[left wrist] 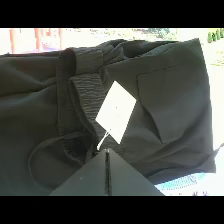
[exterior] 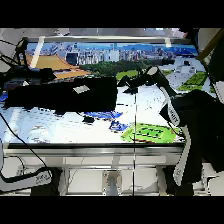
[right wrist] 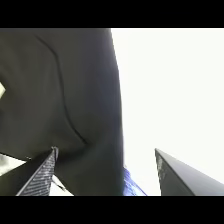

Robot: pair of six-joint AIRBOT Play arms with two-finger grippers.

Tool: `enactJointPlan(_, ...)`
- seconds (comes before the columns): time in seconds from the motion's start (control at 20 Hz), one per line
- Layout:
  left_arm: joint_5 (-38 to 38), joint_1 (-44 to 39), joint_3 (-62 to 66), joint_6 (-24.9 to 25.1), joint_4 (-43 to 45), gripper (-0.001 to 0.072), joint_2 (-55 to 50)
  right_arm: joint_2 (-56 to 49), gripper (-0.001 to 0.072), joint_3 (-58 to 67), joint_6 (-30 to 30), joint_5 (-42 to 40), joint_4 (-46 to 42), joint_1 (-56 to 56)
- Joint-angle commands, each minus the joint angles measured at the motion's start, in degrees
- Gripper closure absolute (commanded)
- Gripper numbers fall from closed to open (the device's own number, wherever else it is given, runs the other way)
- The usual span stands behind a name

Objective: Fold the clothes and pants, and hang the long-sleeved shirts on hangers.

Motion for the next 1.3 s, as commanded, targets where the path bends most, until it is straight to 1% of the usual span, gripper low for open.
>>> enactJointPlan(0.0, 0.00, -0.04, 0.02, 0.02, 0.00, 0.0701, 0.04, -3.89, 0.0026, -0.35, -0.63, -3.69, 7.78, 1.81)
enactJointPlan(0.15, -0.02, -0.04, 0.02, 0.02, 0.00, 0.0701, 0.04, -4.37, 0.0036, -0.35, -0.87, -6.25, 8.31, 4.96)
enactJointPlan(0.2, -0.02, -0.04, 0.02, 0.02, 0.00, 0.0701, 0.04, -4.37, 0.0087, -0.35, -0.87, -6.97, 8.41, 5.97)
enactJointPlan(0.25, -0.02, -0.04, 0.02, 0.02, 0.02, 0.0701, 0.04, -4.35, 0.0178, -0.35, -0.87, -7.32, 8.87, 6.75)
enactJointPlan(0.3, -0.04, -0.04, 0.02, 0.02, 0.02, 0.0701, 0.04, -4.33, 0.0349, -0.11, -0.87, -7.21, 10.23, 7.43)
enactJointPlan(0.35, -0.04, -0.04, 0.02, 0.02, 0.02, 0.0701, 0.04, -4.26, 0.0556, 0.70, -1.07, -6.05, 11.50, 7.87)
enactJointPlan(0.4, -0.04, -0.04, 0.02, 0.02, 0.02, 0.0701, 0.07, -4.11, 0.0688, 2.36, -2.80, -3.72, 11.98, 7.91)
enactJointPlan(0.45, -0.17, -0.04, 0.02, 0.02, 0.02, 0.0701, 0.13, -3.76, 0.0696, 4.57, -4.39, -0.44, 11.54, 7.87)
enactJointPlan(0.55, -0.48, -0.04, 0.02, 0.04, 0.07, 0.0701, 0.81, -2.25, 0.0696, 8.52, -4.48, 5.11, 9.66, 6.80)
enactJointPlan(0.65, -0.50, -0.11, 0.02, 0.02, 0.00, 0.0702, 2.75, 1.64, 0.0696, 9.01, -4.24, 9.33, 7.17, 4.94)
enactJointPlan(0.8, -1.09, -1.44, 0.02, 0.02, -0.02, 0.0702, 7.56, 8.31, 0.0696, 9.01, -1.86, 20.31, -0.68, 1.64)
enactJointPlan(0.9, -1.57, -3.91, 0.02, 0.00, 0.00, 0.0702, 9.99, 12.63, 0.0696, 8.98, -1.22, 28.30, -6.29, -0.39)
enactJointPlan(0.95, -1.77, -5.88, 0.02, 0.00, 0.00, 0.0702, 10.32, 14.71, 0.0696, 8.98, -1.22, 31.65, -8.28, -1.46)
enactJointPlan(1.05, -1.73, -11.82, -0.11, 0.02, 0.07, 0.0702, 8.94, 18.21, 0.0696, 9.01, -1.20, 36.22, -9.07, -3.39)
enactJointPlan(1.15, -1.36, -19.28, -0.11, 0.02, 0.11, 0.0702, 4.44, 21.55, 0.0696, 9.05, -1.05, 37.48, -9.09, -4.94)
enactJointPlan(1.25, 0.74, -26.91, -0.11, 0.00, 2.08, 0.0702, -2.29, 23.87, 0.0696, 9.05, -0.76, 37.31, -9.09, -5.57)
